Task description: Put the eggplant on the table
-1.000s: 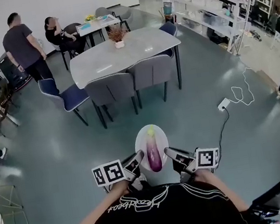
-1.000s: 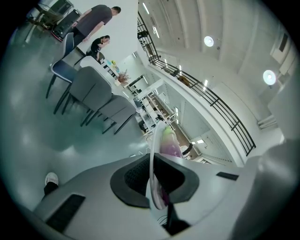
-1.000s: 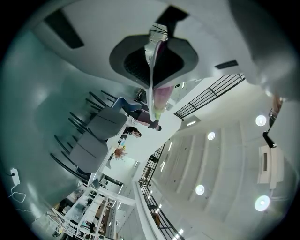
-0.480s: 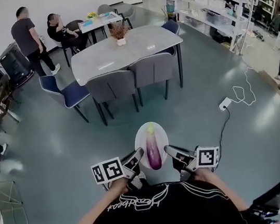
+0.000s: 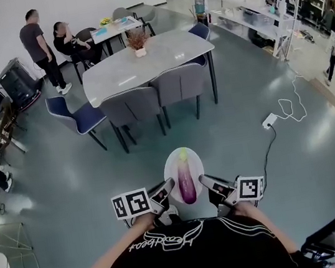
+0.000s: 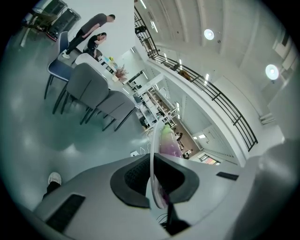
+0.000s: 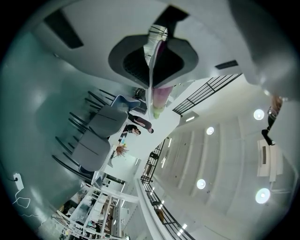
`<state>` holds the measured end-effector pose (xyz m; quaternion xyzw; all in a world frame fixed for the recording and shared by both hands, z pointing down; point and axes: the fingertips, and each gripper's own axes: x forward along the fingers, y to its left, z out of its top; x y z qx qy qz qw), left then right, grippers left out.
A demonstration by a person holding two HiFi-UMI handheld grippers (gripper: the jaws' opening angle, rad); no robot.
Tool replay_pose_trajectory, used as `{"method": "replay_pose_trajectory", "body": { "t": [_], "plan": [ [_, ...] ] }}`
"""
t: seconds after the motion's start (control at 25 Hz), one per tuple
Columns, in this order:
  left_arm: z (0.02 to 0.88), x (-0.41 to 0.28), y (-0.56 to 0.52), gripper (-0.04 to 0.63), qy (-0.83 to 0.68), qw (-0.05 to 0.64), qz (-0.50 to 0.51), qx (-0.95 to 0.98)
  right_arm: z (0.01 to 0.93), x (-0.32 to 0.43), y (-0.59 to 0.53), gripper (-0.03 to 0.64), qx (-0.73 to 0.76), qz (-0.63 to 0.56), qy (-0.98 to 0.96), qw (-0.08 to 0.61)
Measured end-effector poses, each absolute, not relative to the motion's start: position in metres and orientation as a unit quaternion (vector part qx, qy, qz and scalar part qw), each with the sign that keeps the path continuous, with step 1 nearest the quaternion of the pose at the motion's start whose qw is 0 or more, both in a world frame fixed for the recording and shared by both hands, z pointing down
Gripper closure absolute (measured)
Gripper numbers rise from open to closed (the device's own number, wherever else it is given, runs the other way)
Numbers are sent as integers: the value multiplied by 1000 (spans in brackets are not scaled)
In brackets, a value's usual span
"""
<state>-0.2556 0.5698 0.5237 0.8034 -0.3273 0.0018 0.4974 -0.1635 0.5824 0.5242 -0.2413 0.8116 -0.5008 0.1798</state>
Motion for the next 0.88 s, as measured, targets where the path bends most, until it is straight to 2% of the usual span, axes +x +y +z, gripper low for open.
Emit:
{"method": "replay_pose_trajectory", "body": {
  "t": [0.88],
  "plan": [
    [537,-230,520,568,-292,504,34,812,534,-142,541,597,-279,-505,788,214]
  ]
}}
